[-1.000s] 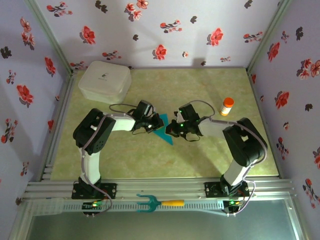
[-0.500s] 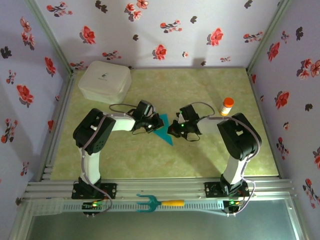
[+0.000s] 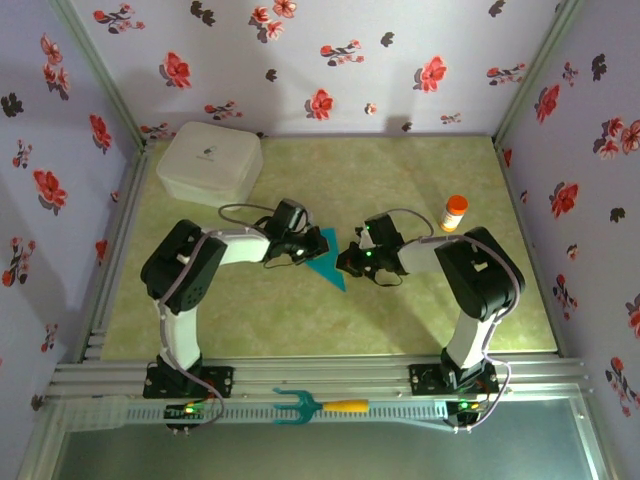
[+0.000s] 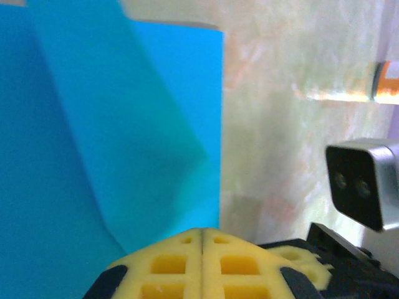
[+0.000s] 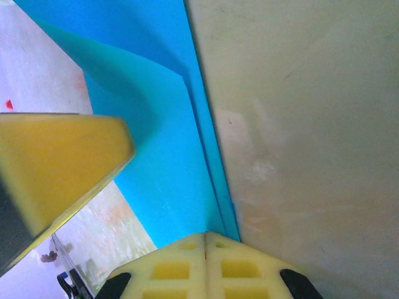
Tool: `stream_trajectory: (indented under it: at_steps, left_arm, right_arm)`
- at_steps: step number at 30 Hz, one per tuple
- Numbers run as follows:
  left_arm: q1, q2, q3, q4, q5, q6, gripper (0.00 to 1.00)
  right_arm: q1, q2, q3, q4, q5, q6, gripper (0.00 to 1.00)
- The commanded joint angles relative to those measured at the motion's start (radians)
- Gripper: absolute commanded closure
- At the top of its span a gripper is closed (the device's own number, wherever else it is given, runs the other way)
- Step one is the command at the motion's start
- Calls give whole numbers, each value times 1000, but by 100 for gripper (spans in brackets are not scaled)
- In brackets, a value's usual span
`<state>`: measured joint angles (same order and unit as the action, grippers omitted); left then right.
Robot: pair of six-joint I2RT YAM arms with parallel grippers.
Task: Fold a paper plane with a square sheet of paper (pick it up from the middle)
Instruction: Fourth fold the wing at the center of the table.
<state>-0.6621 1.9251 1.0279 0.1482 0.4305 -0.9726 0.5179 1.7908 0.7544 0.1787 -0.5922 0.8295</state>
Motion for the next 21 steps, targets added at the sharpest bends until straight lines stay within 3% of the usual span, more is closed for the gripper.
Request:
stream_trajectory:
  at_steps: [1, 6, 21]
  left_arm:
    - [-31, -9, 20, -24, 20, 13, 99]
    - [-33, 32, 22, -87, 23, -10, 100]
    - [81, 112, 43, -24, 53, -33, 97]
  right_arm:
    - [2, 44, -22, -172, 87, -30, 100]
    - [2, 47, -19, -180, 93, -36, 100]
    - [3, 46, -29, -212, 111, -72, 100]
